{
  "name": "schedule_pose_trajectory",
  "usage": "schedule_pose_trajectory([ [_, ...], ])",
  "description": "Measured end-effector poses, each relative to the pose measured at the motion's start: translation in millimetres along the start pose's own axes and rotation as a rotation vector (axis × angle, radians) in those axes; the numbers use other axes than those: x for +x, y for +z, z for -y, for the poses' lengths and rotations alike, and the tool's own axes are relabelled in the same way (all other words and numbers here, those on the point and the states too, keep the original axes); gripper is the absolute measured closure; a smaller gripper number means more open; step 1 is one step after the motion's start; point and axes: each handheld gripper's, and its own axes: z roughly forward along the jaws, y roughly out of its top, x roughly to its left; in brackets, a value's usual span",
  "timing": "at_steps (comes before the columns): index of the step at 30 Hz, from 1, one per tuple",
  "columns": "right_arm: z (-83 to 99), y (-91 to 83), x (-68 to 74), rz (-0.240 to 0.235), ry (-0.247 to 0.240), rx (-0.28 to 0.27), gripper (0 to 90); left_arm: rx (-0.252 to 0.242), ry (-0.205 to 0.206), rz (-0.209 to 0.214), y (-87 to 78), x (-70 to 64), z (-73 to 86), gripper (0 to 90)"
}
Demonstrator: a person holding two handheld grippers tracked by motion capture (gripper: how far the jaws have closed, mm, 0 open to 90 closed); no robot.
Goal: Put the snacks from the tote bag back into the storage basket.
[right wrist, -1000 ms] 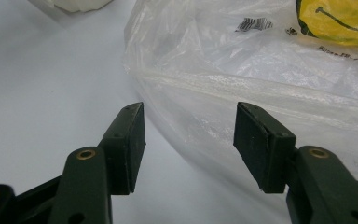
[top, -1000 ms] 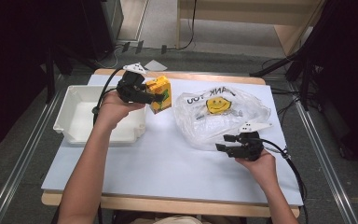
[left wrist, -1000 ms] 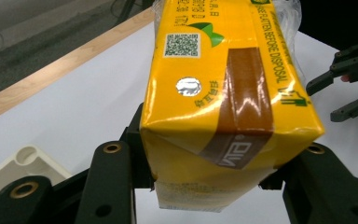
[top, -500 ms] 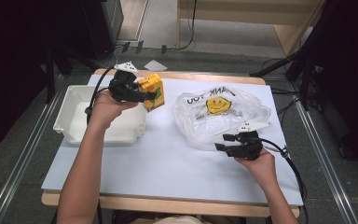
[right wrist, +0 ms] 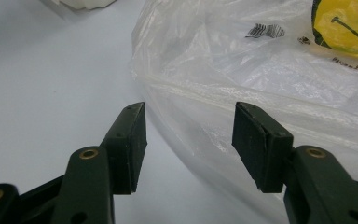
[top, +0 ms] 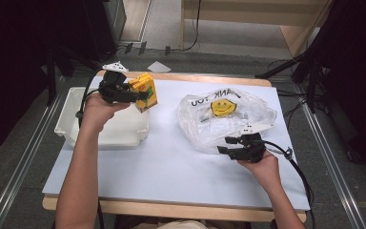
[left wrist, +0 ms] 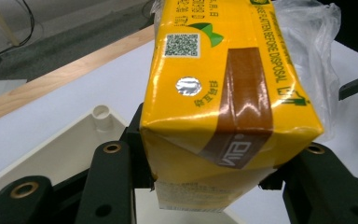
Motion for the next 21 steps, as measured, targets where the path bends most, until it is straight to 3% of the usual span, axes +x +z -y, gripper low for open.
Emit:
schedule_pose_trajectory([
  [8, -0.5, 1.1, 0.4, -0.001, 0.0, 0.004, 45.7, 0.012, -0.012, -0.028, -2.7, 6.9, 4.7, 52.4],
  [13, -0.5, 1.6, 0.4, 0.002, -0.003, 0.008, 45.7, -0.003, -0.017, 0.0, -3.5, 12.4, 9.0, 52.4],
  [16, -0.3, 2.8, 0.1, 0.001, -0.006, 0.009, 45.7, 0.012, -0.021, -0.03, -4.6, 17.1, 12.3, 52.4],
  [21, -0.7, 3.4, -0.6, 0.005, -0.008, 0.009, 45.7, 0.008, -0.038, -0.046, -6.9, 24.6, 17.4, 52.3],
])
